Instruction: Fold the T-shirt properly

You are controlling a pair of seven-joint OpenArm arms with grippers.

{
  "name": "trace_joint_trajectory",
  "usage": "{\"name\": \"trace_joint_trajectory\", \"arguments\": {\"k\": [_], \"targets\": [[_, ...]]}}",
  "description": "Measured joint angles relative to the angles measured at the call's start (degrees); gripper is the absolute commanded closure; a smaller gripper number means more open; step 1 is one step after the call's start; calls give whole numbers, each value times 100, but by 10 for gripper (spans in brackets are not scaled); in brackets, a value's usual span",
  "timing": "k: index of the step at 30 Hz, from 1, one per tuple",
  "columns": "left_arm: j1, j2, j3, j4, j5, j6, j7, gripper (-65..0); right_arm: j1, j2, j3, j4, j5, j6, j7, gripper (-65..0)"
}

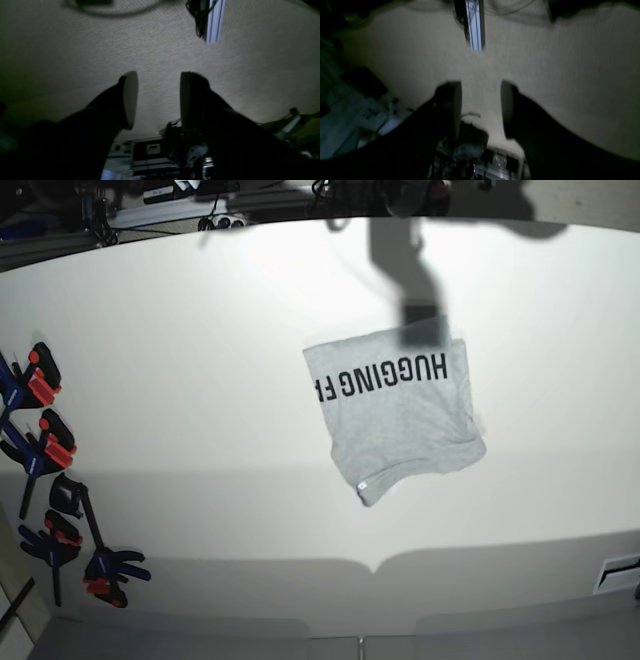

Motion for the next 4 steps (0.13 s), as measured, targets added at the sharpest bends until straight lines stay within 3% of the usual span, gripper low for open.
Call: {"name": "trace_joint_trajectory", "arguments": {"k": [4], "targets": [[-52, 28, 9, 0, 9, -4, 33, -256, 343, 42, -850, -341, -17, -7, -9, -244]]}}
